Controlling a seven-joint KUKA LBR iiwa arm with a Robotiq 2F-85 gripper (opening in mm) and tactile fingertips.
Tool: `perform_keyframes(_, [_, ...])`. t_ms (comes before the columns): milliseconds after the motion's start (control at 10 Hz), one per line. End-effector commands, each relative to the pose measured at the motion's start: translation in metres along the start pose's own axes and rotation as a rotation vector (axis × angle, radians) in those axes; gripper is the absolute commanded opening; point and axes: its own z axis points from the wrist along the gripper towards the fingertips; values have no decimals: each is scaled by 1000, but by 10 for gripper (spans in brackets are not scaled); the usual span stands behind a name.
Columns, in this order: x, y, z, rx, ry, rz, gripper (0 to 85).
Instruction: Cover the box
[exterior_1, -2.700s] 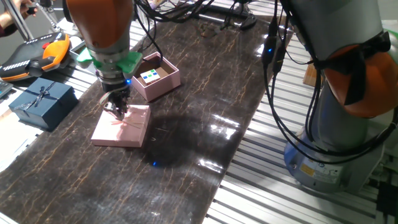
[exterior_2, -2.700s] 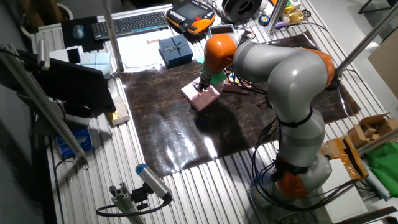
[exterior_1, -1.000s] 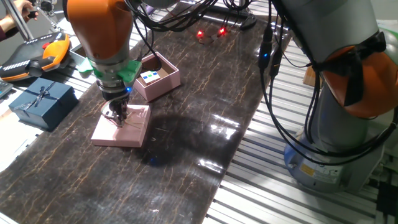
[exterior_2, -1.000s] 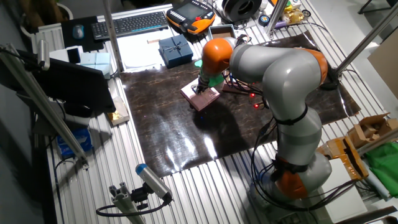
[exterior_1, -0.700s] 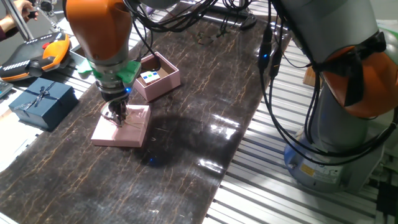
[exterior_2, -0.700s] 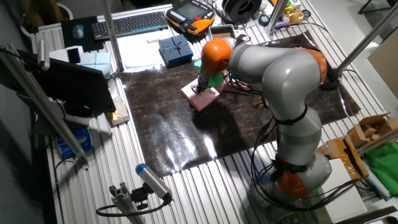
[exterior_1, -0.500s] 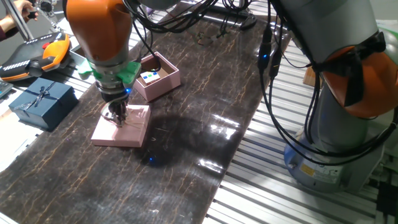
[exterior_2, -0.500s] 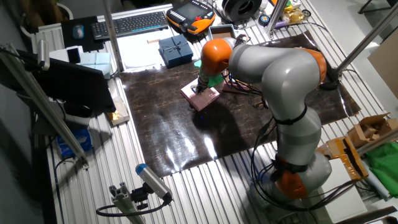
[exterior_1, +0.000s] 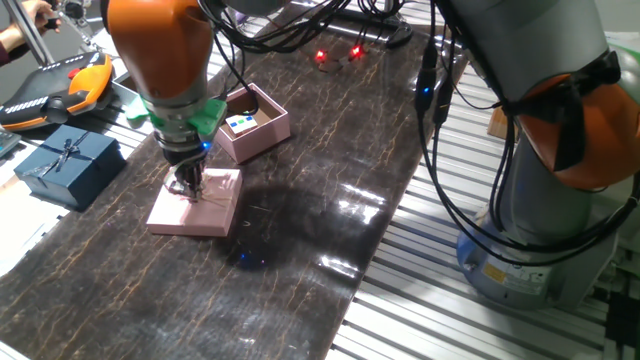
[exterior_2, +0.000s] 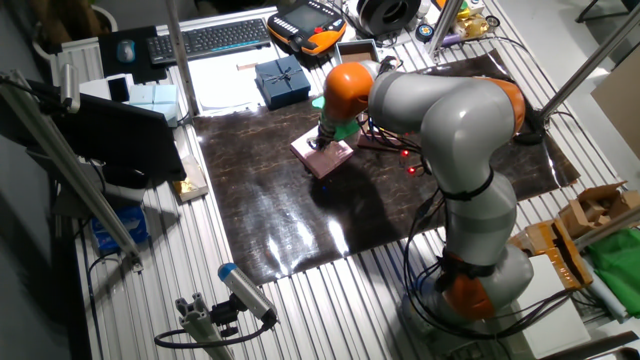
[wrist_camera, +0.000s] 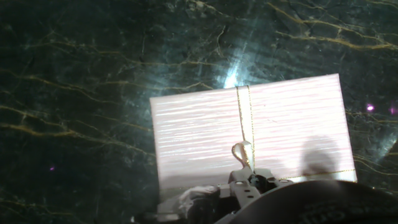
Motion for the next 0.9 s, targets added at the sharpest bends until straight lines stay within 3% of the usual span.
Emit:
perform_keyframes(0, [0, 0, -2, 6, 1, 5, 7])
perform_keyframes(800, [2, -8, -46, 44, 36, 73, 7])
